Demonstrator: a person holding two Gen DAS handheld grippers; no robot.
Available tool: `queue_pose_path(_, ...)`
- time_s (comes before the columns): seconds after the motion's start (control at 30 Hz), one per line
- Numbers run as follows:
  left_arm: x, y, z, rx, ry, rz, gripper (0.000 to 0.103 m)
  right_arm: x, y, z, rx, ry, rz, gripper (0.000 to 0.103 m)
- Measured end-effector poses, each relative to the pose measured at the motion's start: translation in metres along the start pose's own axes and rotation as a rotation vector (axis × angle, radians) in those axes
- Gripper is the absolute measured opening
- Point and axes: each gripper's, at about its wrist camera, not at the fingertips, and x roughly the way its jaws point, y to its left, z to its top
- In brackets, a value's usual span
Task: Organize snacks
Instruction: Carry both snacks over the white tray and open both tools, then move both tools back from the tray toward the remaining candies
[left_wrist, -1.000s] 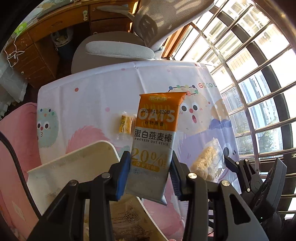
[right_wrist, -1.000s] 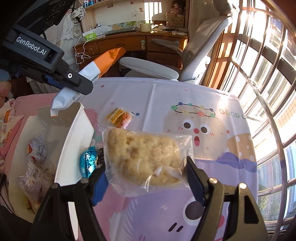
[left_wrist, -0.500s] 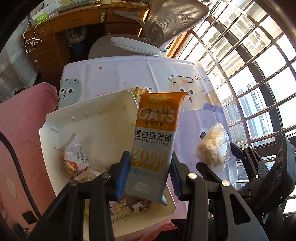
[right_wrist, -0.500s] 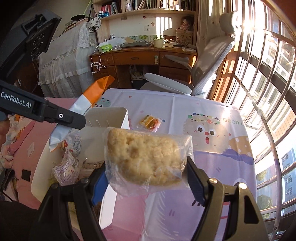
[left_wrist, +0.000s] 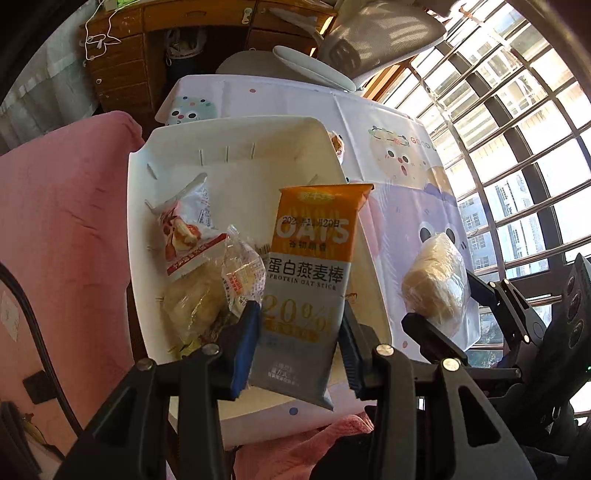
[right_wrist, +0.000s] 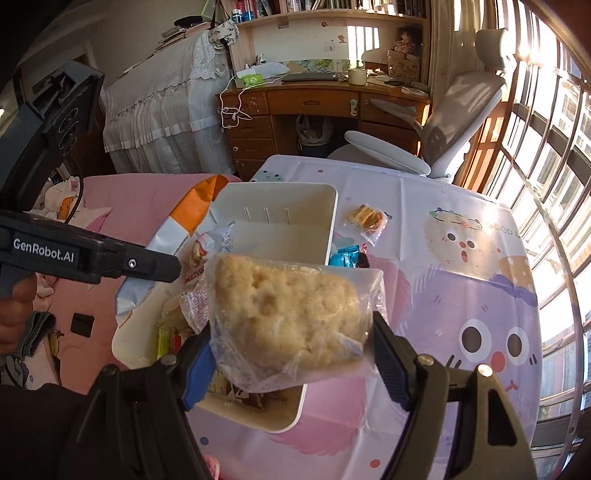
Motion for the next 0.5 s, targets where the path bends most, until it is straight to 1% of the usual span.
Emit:
queue_pose_path(0.2, 0.001, 0.023, -0.024, -0.035, 0.019, 0.001, 0.040, 0.003, 0.027, -0.005, -0.045, 0.022, 0.025, 0.076)
queue_pose_path(0.37, 0.000, 0.035, -0.036, -0.052, 0.006, 0.003, 0.041, 0.005, 0.042, -0.006, -0.075, 0.035, 0.041, 0.076)
queue_pose_path(0.4, 0.000, 0.036, -0.036, -0.055, 0.004, 0.006, 0.046, 0.007, 0.044, -0.006, -0.077, 0.042, 0.040, 0.076)
queue_pose_path(0.43, 0.001, 0.037, -0.037, -0.060, 0.007, 0.008, 0.057, 0.008, 0.045, -0.007, -0.076, 0.053, 0.038, 0.078)
queue_pose_path(0.5, 0.002, 0.038, -0.038, -0.063, 0.008, 0.009, 0.062, 0.011, 0.044, -0.008, -0.066, 0.071, 0.035, 0.079)
